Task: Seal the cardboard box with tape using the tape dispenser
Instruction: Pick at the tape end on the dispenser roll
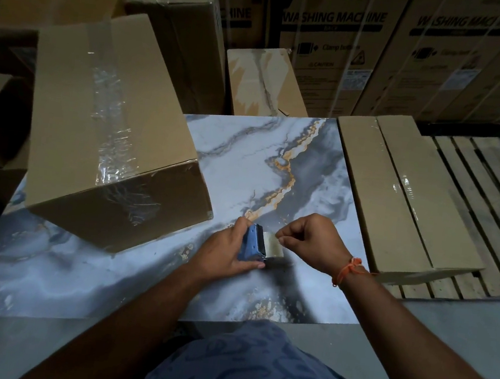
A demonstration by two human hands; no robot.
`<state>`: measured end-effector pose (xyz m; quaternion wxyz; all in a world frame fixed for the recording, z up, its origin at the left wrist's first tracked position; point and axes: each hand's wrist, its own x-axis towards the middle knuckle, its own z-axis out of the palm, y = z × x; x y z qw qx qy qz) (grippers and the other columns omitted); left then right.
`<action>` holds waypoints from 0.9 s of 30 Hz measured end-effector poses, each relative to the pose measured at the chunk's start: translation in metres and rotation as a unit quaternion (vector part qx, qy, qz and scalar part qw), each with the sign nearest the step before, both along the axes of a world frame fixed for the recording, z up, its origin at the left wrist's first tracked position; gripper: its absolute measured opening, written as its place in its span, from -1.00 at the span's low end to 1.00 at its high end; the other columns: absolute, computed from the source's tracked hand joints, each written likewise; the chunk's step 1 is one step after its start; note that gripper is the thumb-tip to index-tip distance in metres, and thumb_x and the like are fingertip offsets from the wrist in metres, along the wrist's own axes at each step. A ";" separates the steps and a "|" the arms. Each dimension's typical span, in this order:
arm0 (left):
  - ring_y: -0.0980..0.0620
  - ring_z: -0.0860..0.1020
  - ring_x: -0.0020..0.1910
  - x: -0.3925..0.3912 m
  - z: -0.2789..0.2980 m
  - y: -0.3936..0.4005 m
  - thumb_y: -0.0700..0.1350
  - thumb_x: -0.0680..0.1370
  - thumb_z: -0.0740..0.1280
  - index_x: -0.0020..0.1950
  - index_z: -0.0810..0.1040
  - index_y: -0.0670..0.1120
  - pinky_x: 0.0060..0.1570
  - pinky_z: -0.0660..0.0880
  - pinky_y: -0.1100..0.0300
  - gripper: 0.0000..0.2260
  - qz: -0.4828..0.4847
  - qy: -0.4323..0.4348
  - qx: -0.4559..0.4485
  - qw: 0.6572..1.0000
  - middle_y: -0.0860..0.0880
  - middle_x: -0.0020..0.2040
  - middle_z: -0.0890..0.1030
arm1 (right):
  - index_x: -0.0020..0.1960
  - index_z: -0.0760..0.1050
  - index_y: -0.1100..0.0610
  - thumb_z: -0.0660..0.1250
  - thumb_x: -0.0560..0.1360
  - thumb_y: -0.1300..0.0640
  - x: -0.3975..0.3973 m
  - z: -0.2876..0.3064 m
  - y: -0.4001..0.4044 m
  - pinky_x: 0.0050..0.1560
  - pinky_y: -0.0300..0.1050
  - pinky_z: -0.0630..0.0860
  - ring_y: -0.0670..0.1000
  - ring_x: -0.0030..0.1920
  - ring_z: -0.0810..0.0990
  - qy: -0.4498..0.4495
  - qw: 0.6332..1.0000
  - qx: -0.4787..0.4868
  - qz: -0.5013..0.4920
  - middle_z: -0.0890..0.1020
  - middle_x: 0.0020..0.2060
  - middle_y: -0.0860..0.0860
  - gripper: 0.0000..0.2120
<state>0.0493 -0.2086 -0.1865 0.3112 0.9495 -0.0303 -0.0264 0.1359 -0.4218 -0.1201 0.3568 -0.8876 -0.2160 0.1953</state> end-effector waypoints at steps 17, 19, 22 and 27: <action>-0.13 0.60 -0.08 0.012 0.005 0.024 0.32 0.41 0.47 0.28 0.25 0.08 -0.23 0.41 0.08 -0.37 -0.009 0.031 0.025 0.999 -0.03 0.05 0.60 | -0.10 0.74 0.07 0.49 0.43 0.21 0.008 -0.015 0.002 -0.06 -0.30 0.58 -0.13 -0.15 0.70 0.052 0.996 0.043 -0.053 0.76 -0.20 -0.08 -0.91; -0.09 0.57 -0.11 0.013 0.004 0.021 0.32 0.41 0.47 0.27 0.25 0.07 -0.23 0.43 0.07 -0.37 -0.001 0.033 0.015 0.999 -0.01 0.02 0.57 | -0.10 0.75 0.08 0.50 0.42 0.21 0.008 -0.014 0.002 -0.04 -0.26 0.59 -0.12 -0.16 0.70 0.053 0.996 0.043 -0.054 0.75 -0.20 -0.08 -0.91; -0.04 0.53 -0.13 0.014 0.006 0.017 0.31 0.42 0.47 0.26 0.25 0.06 -0.22 0.38 0.10 -0.38 -0.001 0.034 0.005 0.999 0.03 0.01 0.53 | -0.12 0.75 0.09 0.49 0.43 0.21 0.010 -0.012 0.004 0.00 -0.19 0.63 -0.13 -0.13 0.71 0.057 0.994 0.057 -0.068 0.76 -0.19 -0.08 -0.92; 0.00 0.53 -0.10 0.014 0.005 0.015 0.30 0.44 0.47 0.30 0.26 0.10 -0.19 0.36 0.15 -0.40 -0.009 0.033 -0.012 0.999 0.08 0.03 0.51 | -0.11 0.75 0.11 0.49 0.45 0.21 0.008 -0.009 0.008 0.02 -0.21 0.62 -0.18 -0.12 0.69 0.017 0.994 0.055 -0.089 0.76 -0.16 -0.05 -0.93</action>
